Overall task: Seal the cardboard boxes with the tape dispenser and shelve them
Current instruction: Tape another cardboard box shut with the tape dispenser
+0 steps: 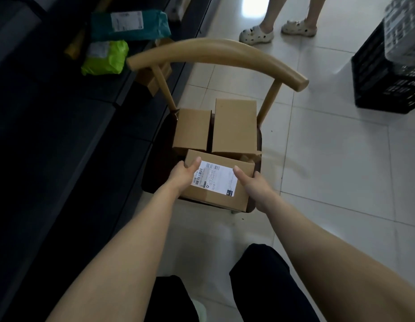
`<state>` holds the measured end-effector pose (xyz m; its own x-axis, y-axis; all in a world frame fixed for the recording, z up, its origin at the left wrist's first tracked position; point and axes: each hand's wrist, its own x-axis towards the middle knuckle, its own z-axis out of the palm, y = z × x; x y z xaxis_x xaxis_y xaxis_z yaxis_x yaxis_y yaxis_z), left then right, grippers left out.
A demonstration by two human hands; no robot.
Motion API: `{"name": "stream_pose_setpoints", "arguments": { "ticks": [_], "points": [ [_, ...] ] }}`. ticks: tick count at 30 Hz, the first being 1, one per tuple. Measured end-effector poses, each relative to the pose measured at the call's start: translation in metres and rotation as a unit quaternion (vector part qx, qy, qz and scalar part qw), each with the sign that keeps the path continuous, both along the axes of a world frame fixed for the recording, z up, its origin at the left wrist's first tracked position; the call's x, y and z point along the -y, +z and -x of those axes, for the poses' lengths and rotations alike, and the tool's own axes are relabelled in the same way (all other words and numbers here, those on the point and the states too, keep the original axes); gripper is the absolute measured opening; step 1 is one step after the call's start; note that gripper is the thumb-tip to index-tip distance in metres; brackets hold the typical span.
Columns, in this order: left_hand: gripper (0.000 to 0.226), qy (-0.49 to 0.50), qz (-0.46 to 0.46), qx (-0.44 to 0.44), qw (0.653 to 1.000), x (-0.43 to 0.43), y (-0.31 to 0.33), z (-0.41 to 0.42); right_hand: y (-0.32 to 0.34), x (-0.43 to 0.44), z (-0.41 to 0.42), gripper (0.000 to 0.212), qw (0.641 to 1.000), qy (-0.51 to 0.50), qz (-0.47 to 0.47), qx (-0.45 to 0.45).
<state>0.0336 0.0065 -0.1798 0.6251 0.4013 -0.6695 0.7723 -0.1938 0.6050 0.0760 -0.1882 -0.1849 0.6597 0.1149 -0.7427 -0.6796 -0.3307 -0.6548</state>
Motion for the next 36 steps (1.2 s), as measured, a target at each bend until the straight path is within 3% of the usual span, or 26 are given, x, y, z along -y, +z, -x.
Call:
{"name": "stream_pose_setpoints", "arguments": {
  "ticks": [4, 9, 20, 23, 28, 31, 36],
  "points": [
    [0.082, 0.003, -0.005, -0.003, 1.000, -0.001, 0.010, 0.006, 0.008, -0.007, 0.009, 0.098, 1.000, -0.002, -0.011, -0.023],
    [0.075, 0.043, -0.019, 0.012, 0.999, 0.003, 0.051, 0.033, 0.046, -0.014, 0.030, 0.095, 1.000, -0.014, -0.002, 0.009],
    [0.057, 0.159, -0.092, 0.118, 0.976, -0.053, 0.227, 0.059, 0.225, -0.080, 0.027, 0.106, 0.986, 0.043, -0.068, 0.148],
    [0.057, 0.190, -0.132, 0.152, 0.961, -0.075, 0.275, 0.076, 0.270, -0.109, 0.031, 0.100, 0.974, 0.079, -0.098, 0.190],
    [0.062, 0.276, -0.186, 0.196, 0.922, -0.103, 0.334, 0.122, 0.327, -0.155, 0.050, 0.081, 0.952, 0.151, -0.155, 0.218],
    [0.065, 0.357, -0.221, 0.219, 0.881, -0.115, 0.356, 0.163, 0.348, -0.185, 0.069, 0.062, 0.929, 0.215, -0.181, 0.241],
    [0.053, 0.485, -0.250, 0.241, 0.802, -0.124, 0.373, 0.249, 0.373, -0.234, 0.125, 0.082, 0.885, 0.321, -0.237, 0.238]
  ]
}}
